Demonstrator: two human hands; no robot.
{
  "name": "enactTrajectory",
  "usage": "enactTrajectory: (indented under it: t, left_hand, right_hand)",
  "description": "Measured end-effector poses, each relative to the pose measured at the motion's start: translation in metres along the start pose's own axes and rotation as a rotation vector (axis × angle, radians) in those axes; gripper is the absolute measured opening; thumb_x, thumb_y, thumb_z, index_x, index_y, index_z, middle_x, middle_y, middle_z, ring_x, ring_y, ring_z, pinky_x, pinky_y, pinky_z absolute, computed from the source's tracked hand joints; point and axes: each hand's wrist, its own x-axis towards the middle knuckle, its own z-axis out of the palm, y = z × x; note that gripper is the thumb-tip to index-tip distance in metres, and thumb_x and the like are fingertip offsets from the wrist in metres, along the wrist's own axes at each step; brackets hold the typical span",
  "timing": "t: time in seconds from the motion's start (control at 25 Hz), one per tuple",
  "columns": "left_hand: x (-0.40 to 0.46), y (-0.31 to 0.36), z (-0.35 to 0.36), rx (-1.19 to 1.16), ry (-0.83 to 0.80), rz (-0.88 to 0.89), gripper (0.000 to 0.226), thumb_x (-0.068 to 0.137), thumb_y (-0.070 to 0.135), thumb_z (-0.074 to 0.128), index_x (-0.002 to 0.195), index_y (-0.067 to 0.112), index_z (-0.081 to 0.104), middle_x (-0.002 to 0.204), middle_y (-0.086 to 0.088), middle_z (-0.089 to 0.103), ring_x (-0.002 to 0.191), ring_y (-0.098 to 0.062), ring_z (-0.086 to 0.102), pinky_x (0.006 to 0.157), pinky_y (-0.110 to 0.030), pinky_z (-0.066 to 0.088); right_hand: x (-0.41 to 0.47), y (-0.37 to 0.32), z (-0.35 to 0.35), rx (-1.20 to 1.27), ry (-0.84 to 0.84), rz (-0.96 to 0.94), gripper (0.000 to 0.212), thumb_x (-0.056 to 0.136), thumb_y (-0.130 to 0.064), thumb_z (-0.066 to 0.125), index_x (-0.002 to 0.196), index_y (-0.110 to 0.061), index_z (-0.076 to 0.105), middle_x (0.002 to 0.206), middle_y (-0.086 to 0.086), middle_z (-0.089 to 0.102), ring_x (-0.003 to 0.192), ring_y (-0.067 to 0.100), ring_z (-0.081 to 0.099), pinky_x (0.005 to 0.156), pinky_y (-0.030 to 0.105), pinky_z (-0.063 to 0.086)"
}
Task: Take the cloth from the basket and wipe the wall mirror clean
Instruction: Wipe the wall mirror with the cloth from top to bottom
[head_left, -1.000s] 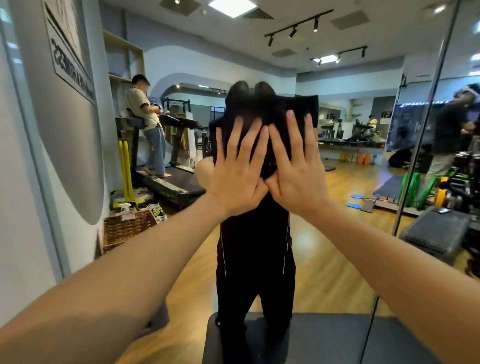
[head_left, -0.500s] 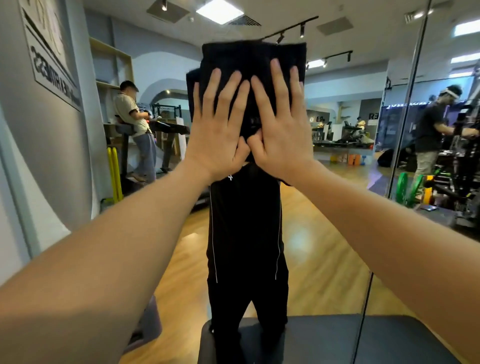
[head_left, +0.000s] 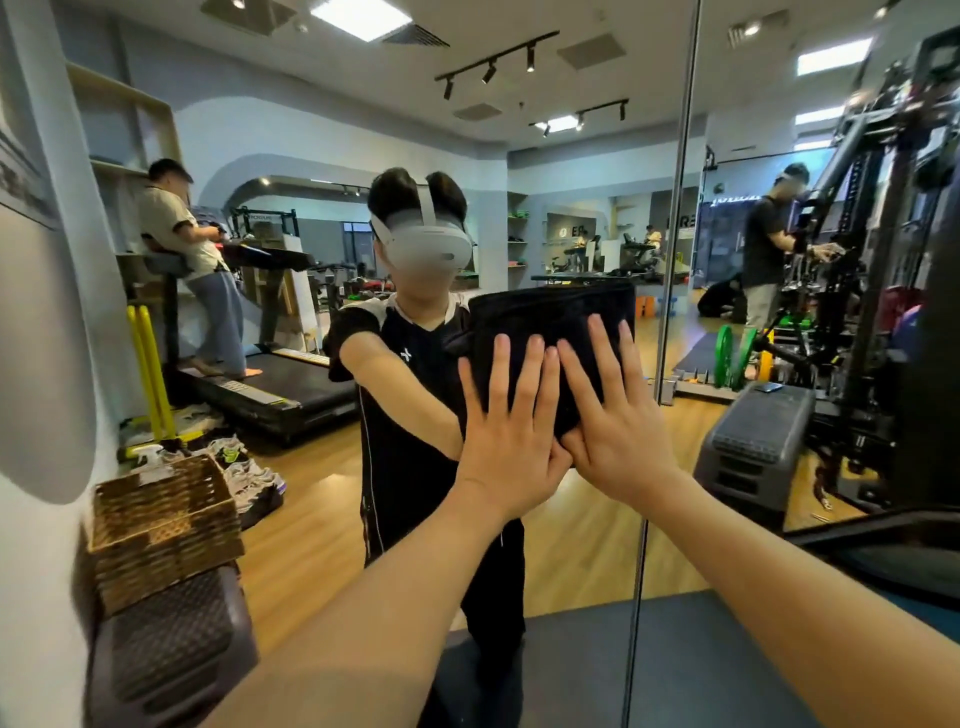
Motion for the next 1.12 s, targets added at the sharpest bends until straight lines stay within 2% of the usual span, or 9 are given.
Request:
enactTrajectory:
  t: [0.24, 0.4, 0.52, 0.64, 0.84, 0.96, 1.04, 1.12]
  left_hand:
    - [0.12, 0.016, -0.018, 0.009, 0.064, 0.099, 0.085, 0.092, 0.045, 0.042, 0.162, 0.004, 0.023, 0.17, -0.02, 0.02, 0.157, -0.047, 0.013, 0.121, -0.073, 0.013]
    - [0.173, 0.01, -0.035, -0.017, 0.079, 0.05, 0.084, 0.091, 0.046, 0.035, 0.163, 0.004, 0.021, 0.17, -0.02, 0.019, 0.157, -0.046, 0.012, 0.122, -0.071, 0.011]
    - [0.155, 0.02, -0.024, -0.027, 0.093, 0.014, 0.081, 0.093, 0.043, 0.032, 0.163, 0.003, 0.021, 0.17, -0.019, 0.019, 0.157, -0.046, 0.013, 0.122, -0.07, 0.012]
    - [0.118, 0.032, -0.012, -0.032, 0.078, 0.019, 0.079, 0.095, 0.04, 0.037, 0.162, 0.001, 0.023, 0.169, -0.019, 0.022, 0.156, -0.048, 0.017, 0.122, -0.071, 0.013]
    - [0.018, 0.054, 0.028, -0.002, 0.007, 0.109, 0.078, 0.096, 0.04, 0.042, 0.162, 0.002, 0.024, 0.169, -0.018, 0.023, 0.155, -0.046, 0.02, 0.123, -0.07, 0.015]
    - [-0.047, 0.062, 0.047, 0.005, -0.05, 0.138, 0.079, 0.099, 0.045, 0.045, 0.163, 0.003, 0.023, 0.171, -0.016, 0.015, 0.157, -0.043, 0.015, 0.125, -0.066, 0.015]
    - [-0.06, 0.056, 0.051, 0.004, -0.066, 0.155, 0.08, 0.099, 0.047, 0.046, 0.163, 0.005, 0.022, 0.17, -0.014, 0.012, 0.156, -0.039, 0.012, 0.126, -0.063, 0.016]
    - [-0.058, 0.047, 0.048, 0.008, -0.062, 0.186, 0.08, 0.098, 0.045, 0.048, 0.163, 0.006, 0.023, 0.17, -0.014, 0.017, 0.157, -0.038, 0.017, 0.127, -0.06, 0.019]
  right_hand:
    - [0.066, 0.078, -0.036, -0.041, 0.129, 0.052, 0.069, 0.105, -0.041, 0.041, 0.16, 0.0, 0.029, 0.166, 0.035, 0.016, 0.155, 0.053, 0.007, 0.124, 0.067, 0.021]
    - [0.114, 0.109, -0.053, -0.054, 0.171, 0.039, 0.069, 0.1, -0.027, 0.054, 0.159, -0.001, 0.032, 0.164, 0.036, 0.019, 0.153, 0.057, 0.012, 0.126, 0.061, 0.02]
    - [0.099, 0.109, -0.047, -0.029, 0.205, 0.011, 0.067, 0.1, -0.035, 0.048, 0.155, 0.002, 0.039, 0.161, 0.039, 0.025, 0.151, 0.06, 0.018, 0.124, 0.06, 0.024]
    - [0.059, 0.093, -0.034, 0.007, 0.189, 0.035, 0.068, 0.103, -0.041, 0.036, 0.153, 0.005, 0.042, 0.159, 0.041, 0.027, 0.149, 0.062, 0.019, 0.124, 0.063, 0.022]
    - [-0.051, 0.055, -0.004, 0.07, 0.047, 0.109, 0.069, 0.095, -0.027, 0.048, 0.155, 0.006, 0.036, 0.16, 0.043, 0.021, 0.15, 0.064, 0.013, 0.124, 0.069, 0.016]
    - [-0.109, 0.025, 0.011, 0.073, -0.083, 0.142, 0.075, 0.091, -0.028, 0.049, 0.158, -0.003, 0.028, 0.162, 0.04, 0.018, 0.151, 0.064, 0.008, 0.127, 0.066, 0.009]
    - [-0.118, 0.014, 0.02, 0.081, -0.09, 0.142, 0.077, 0.09, -0.029, 0.05, 0.159, -0.005, 0.026, 0.163, 0.039, 0.015, 0.15, 0.065, 0.006, 0.127, 0.066, 0.006]
    - [-0.111, 0.006, 0.024, 0.104, -0.039, 0.178, 0.075, 0.092, -0.033, 0.047, 0.158, -0.005, 0.026, 0.163, 0.039, 0.014, 0.15, 0.066, 0.005, 0.124, 0.071, 0.008]
